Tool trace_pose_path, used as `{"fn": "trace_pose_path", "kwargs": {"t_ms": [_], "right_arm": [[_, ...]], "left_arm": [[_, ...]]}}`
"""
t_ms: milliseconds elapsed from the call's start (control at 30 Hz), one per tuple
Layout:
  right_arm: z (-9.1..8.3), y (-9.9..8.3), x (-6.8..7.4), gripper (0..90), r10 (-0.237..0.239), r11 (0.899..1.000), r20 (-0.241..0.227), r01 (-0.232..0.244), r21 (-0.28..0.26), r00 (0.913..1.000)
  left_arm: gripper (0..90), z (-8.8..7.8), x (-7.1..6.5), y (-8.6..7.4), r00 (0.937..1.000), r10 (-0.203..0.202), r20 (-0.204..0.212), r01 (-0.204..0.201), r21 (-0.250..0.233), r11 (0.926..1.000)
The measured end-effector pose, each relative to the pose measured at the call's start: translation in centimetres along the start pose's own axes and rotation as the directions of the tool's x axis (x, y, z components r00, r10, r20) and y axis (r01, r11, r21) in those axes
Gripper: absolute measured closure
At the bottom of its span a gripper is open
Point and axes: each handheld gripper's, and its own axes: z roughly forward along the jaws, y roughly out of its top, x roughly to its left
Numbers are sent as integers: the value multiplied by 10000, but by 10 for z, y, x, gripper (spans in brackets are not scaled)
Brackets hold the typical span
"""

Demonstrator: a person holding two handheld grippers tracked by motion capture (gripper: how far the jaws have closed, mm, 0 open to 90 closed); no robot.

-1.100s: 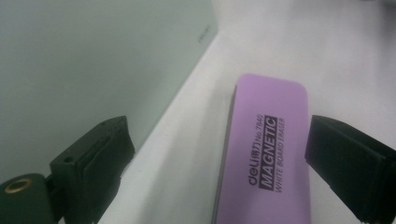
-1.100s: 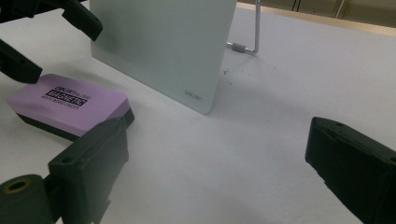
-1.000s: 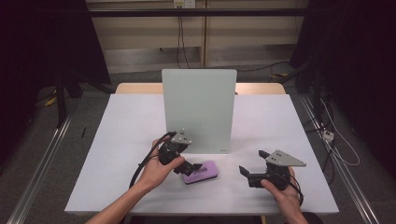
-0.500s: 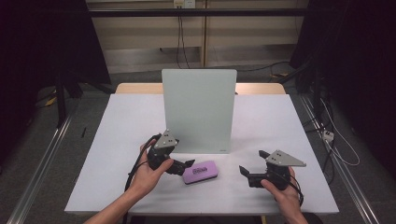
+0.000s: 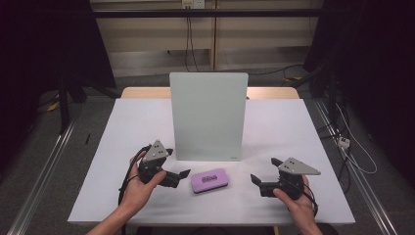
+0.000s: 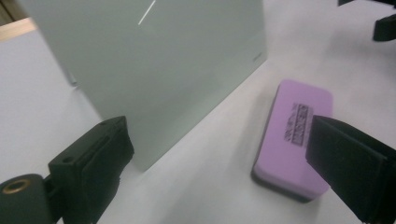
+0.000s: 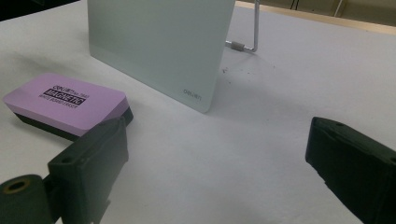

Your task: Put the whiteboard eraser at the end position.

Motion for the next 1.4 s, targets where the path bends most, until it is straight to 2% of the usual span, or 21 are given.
{"fn": "trace_pose_path", "kwargs": {"t_ms": [133, 400, 567, 733, 933, 1033, 1200, 1333, 1400], "right_arm": [[0, 0, 0, 58, -5, 10000, 10, 5, 1, 10000], [0, 0, 0, 57, 0, 10000, 21, 0, 13, 10000], [0, 0, 0, 58, -19, 10000, 30, 19, -3, 10000], [0, 0, -1, 54, 58, 10000, 10, -58, 16, 10000], [0, 0, 0, 54, 40, 10000, 22, -40, 26, 10000], [0, 0, -1, 54, 51, 10000, 37, -51, 34, 10000], [0, 0, 1, 54, -32, 10000, 27, 32, 27, 10000], [-1, 0, 0, 54, -32, 10000, 13, 32, 23, 10000], [0, 0, 0, 54, -24, 10000, 3, 24, 28, 10000]], "left_arm": [[66, -9, 3, -6, 9993, -171, -334, 168, -100, 9998], [65, -24, 7, -17, 9972, -422, -618, 408, -239, 9989], [65, -35, 11, -25, 9934, -631, -960, 606, -292, 9977], [59, -43, 14, -32, 9922, -706, -1031, 673, -343, 9971], [59, -48, 10, -44, 9915, -787, -1031, 766, -243, 9968], [59, -49, 9, -52, 9880, -1161, -1014, 1122, -432, 9927], [59, -58, 13, -59, 9809, -1354, -1399, 1247, -827, 9887], [57, -63, 18, -66, 9687, -1816, -1694, 1629, -1182, 9795], [57, -65, 21, -66, 9649, -1890, -1824, 1692, -1187, 9784]]}}
